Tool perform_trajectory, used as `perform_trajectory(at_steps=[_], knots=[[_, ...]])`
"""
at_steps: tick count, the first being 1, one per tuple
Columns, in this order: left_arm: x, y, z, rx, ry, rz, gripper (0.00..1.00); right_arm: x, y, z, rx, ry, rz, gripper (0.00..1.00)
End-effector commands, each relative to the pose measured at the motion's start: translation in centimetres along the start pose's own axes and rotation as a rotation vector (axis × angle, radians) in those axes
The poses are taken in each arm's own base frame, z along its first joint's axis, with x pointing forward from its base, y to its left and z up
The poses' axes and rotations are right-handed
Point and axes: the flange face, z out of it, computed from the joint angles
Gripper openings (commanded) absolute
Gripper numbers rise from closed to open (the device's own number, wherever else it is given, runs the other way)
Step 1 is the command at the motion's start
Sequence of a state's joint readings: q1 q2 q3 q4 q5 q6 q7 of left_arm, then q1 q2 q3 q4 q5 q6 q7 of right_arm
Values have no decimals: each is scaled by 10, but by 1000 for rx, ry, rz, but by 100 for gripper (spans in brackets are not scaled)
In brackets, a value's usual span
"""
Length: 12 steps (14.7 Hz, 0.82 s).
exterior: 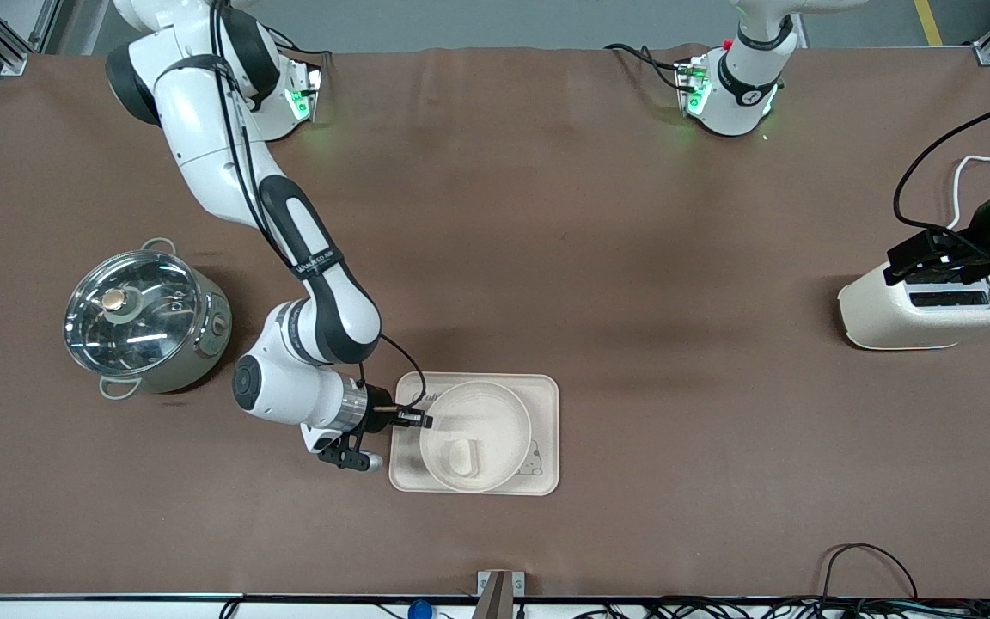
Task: Place bun in plate and plate on tray
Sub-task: 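Lower the plate onto the tray and open the right gripper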
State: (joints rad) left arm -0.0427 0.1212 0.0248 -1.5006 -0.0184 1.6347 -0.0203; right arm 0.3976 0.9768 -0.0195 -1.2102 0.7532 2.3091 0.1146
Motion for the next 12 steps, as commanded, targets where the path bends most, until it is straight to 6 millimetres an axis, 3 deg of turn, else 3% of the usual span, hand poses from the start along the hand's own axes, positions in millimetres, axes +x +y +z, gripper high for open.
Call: perform_trajectory(at_steps=[1,10,12], knots=[[-1,-1,-4,-15,10,17,100,0,-4,5,24,3,5,2],[-1,-1,-3,-15,9,23,100,2,12,9,8,-8,-107,8],[-1,-1,-4,-15,10,26,100,2,14,9,7,-8,-105,15]])
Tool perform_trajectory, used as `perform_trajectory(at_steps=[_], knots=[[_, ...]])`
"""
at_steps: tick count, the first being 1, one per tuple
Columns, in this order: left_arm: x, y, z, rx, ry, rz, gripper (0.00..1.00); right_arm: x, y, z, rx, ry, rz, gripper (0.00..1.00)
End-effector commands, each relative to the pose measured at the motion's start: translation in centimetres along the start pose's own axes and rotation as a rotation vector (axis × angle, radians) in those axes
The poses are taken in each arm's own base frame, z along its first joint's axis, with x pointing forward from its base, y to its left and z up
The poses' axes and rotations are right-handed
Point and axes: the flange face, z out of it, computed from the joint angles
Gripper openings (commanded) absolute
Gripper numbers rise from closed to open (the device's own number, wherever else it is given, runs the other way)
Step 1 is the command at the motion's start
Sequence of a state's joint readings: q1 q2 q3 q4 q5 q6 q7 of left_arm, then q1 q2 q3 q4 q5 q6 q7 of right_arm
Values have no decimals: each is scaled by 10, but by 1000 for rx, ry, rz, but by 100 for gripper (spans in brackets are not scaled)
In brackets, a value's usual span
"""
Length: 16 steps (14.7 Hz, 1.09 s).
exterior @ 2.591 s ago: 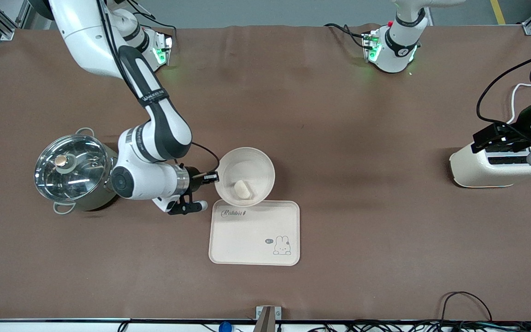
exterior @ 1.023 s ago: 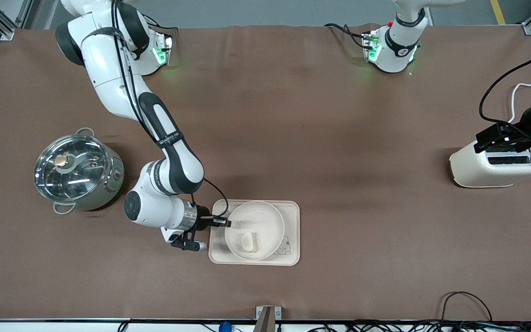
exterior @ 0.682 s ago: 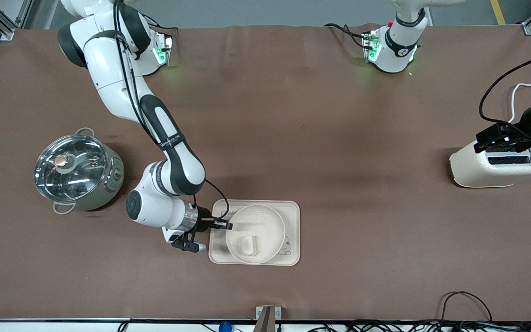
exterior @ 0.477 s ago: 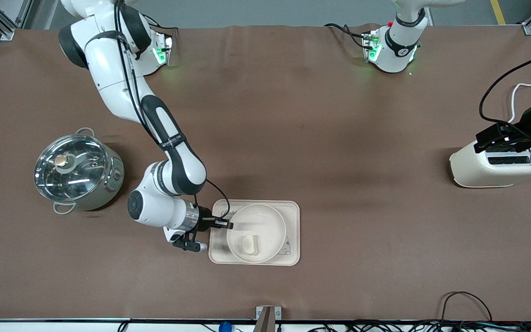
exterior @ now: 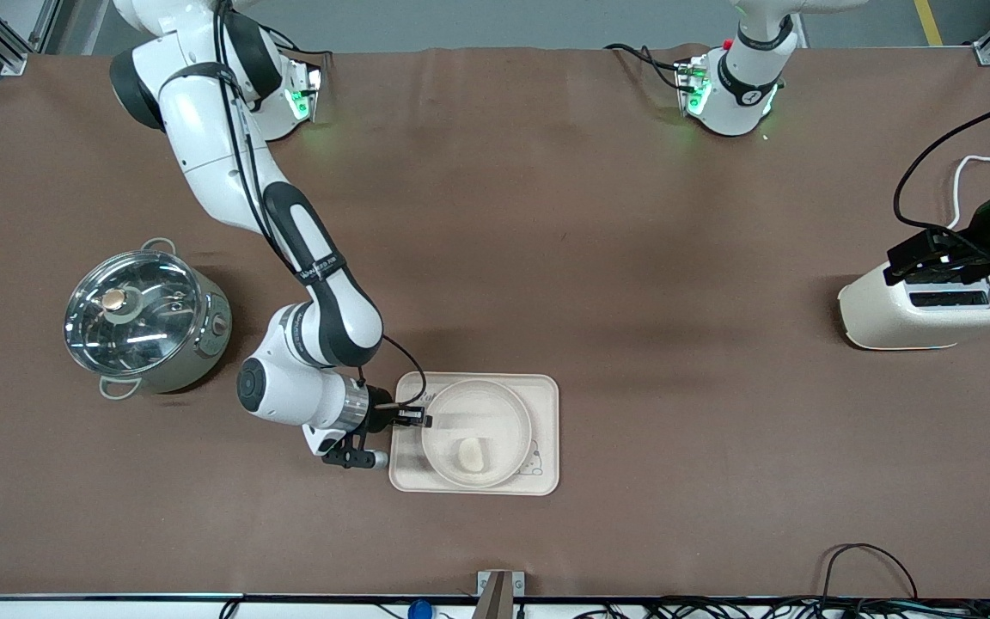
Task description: Place bun in plate and plate on tray
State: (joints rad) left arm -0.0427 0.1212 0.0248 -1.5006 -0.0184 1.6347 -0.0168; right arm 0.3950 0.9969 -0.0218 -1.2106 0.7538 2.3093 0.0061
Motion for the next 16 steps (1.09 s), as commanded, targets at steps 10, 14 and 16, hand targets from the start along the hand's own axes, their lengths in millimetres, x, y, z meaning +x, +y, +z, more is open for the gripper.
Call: perform_trajectory(at_steps=[10,14,16], knots=[[-1,-2,-3,-15,7,24,100,3,-32,-76,-40,-36,-138,100],[-1,-1,-3,-17,13,24,100,1,-44,-190,-57,-106,-163,100],[3,0,-7,-17,48,22,100,-7,-29,-253,-66,-189,-141,100]])
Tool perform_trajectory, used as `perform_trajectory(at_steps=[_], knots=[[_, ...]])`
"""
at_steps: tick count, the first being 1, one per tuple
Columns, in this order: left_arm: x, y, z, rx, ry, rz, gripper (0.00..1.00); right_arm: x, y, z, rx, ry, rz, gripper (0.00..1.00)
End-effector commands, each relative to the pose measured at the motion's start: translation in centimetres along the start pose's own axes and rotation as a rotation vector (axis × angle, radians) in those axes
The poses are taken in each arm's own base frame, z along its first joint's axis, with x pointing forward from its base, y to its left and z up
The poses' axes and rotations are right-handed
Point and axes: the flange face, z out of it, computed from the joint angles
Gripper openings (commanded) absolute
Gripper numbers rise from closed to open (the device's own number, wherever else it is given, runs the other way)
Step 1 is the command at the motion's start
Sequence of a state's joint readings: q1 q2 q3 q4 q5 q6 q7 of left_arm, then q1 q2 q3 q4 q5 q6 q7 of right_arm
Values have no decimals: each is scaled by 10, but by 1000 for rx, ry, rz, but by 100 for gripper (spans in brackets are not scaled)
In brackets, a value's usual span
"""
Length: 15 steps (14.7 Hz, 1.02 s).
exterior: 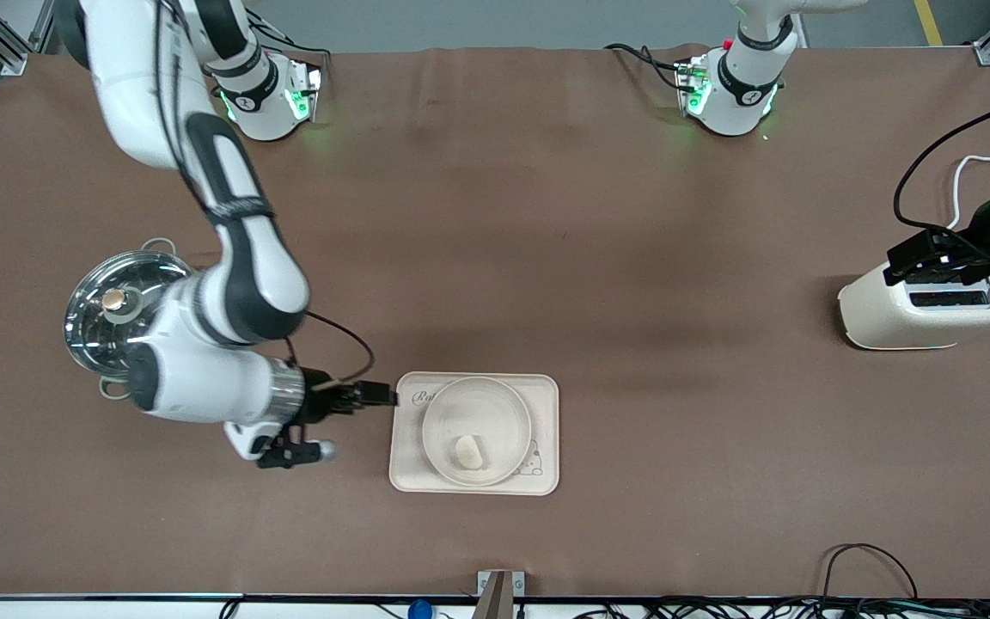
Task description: Place bun in plate and plate on tray
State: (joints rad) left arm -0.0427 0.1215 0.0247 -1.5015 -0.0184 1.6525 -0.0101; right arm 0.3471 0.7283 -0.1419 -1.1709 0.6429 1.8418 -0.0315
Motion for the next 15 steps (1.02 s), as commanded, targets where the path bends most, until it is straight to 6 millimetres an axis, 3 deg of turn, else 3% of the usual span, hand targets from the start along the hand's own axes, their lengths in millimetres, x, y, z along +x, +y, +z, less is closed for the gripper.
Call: perform_trajectory(at_steps=[1,3,5,7,9,11,15], knots=[[1,1,-5,-17,30,12,100,-32,22,-81,-52,-81,4,100],[-4,5,-11,-20,36,10,100,-61,20,-142,-212,-85,-20,100],[-14,4,-14,-22,44,8,100,-91,21,-190,-360,-111,-14,100],[-25,7,-12,-24,62,13,100,-121,48,-234,-373,-99,39,100],[-27,8,-12,-20,45,28,100,-153,66,-265,-386,-64,72,100],[-21,9,-21,-19,65,18,100,-185,71,-285,-447,-8,68,100],[-17,11,-26,-13,79,22,100,-234,81,-301,-500,80,49,100]])
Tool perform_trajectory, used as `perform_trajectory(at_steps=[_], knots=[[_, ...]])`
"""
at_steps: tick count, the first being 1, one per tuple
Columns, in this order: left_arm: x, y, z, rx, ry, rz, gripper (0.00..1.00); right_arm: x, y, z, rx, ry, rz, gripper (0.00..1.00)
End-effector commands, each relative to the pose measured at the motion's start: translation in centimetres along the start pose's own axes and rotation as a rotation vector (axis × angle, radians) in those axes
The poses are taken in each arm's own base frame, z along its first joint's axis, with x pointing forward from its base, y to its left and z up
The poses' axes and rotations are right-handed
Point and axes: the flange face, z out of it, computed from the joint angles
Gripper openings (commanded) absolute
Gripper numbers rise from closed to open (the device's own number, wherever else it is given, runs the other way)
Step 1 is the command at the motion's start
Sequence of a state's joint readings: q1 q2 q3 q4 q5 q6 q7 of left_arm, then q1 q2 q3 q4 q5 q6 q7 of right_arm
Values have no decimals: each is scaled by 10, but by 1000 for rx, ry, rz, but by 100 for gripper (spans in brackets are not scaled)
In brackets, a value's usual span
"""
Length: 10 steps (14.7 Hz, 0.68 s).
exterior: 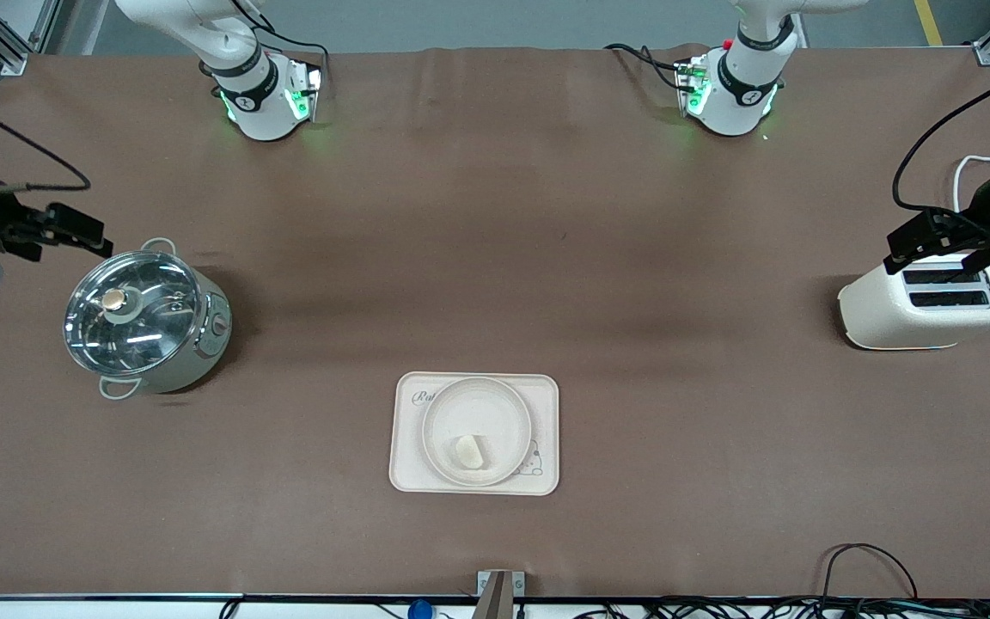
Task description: Place bun in plate and plate on tray
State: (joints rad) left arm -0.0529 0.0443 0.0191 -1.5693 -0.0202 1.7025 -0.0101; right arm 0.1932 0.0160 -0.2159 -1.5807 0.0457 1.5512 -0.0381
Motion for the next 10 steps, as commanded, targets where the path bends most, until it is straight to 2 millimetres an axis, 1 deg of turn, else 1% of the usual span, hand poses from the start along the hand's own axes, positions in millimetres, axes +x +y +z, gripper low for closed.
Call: perform_trajectory(at_steps=[1,2,3,5,6,10], knots=[[2,1,-7,-6,17,8,100,-44,11,-2,-32,35,-3,100],[2,1,-7,-6,19,10,100,-50,21,-6,-28,32,14,100],[3,-1,-7,-4,19,19,100,-52,26,-9,-27,28,18,100],[3,0,-7,-3,19,18,100,-53,35,-13,-15,29,38,100],[3,0,-7,-3,19,16,100,-54,42,-14,-13,28,55,100],[4,-1,-7,-1,19,7,100,-57,42,-26,-13,31,57,100]])
